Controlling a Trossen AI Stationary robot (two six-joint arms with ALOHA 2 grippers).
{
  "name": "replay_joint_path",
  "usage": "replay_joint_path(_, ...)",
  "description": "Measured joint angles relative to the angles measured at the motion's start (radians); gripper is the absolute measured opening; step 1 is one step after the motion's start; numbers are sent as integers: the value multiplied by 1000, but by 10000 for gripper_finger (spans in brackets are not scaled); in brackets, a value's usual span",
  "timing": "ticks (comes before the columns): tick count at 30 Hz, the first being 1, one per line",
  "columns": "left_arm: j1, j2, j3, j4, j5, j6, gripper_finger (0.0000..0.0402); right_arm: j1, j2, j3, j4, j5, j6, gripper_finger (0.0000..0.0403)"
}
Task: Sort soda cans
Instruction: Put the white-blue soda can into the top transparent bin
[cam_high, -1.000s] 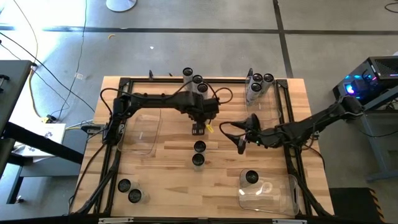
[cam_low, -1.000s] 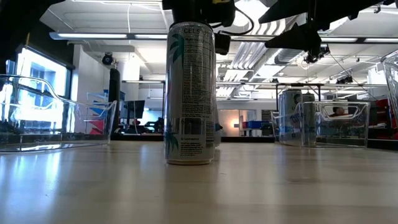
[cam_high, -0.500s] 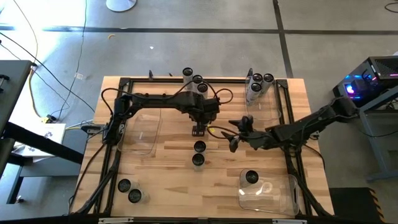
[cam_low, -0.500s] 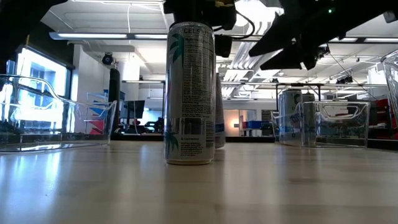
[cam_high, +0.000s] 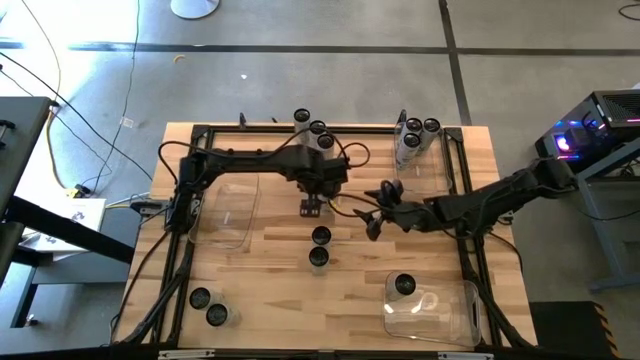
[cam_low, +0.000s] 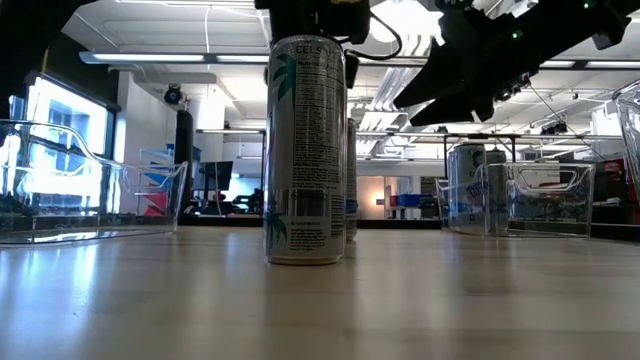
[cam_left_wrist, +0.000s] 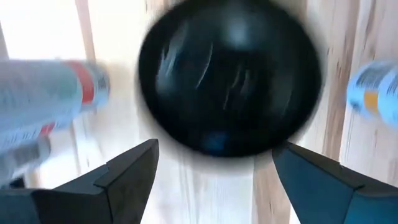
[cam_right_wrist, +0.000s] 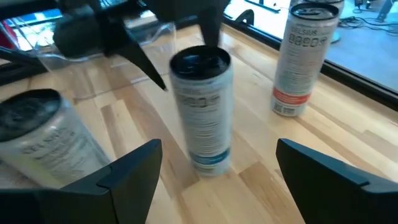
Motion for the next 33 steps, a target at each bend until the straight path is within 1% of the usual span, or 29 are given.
replay_joint_path(2,-1,-14,-7,-47,-32,1,309,-8,5,0,-8,-1,0,312)
replay_joint_path(5,-3,-60,-57,-72,-123,17,309,-11,27,1,-6,-17,1,312)
replay_joint_path(8,4,-137,-149,-23,-166,40,309,-19,69,1,17,-28,-9,312)
replay_joint_path(10,16,-203,-230,71,-175,46,309,-35,108,1,60,-24,-33,312)
replay_joint_path(14,45,-351,-422,373,-216,68,309,-80,196,1,191,-23,-86,312)
replay_joint_path(16,63,-411,-509,521,-195,87,309,-103,224,1,221,-51,-101,312)
replay_joint_path(19,92,-462,-620,685,-119,118,309,-133,244,1,240,-178,-105,312)
replay_joint_path(21,110,-469,-674,772,-84,131,309,-144,253,2,263,-221,-105,312)
replay_joint_path(25,141,-459,-754,895,-49,140,309,-155,262,3,311,-227,-105,312)
replay_joint_path(29,145,-446,-827,973,-33,199,309,-153,263,3,322,-255,-100,312)
replay_joint_path(31,144,-446,-865,1040,-29,221,309,-146,263,3,326,-250,-78,312)
replay_joint_path(33,145,-447,-898,1092,4,234,307,-142,264,3,328,-227,-59,312)
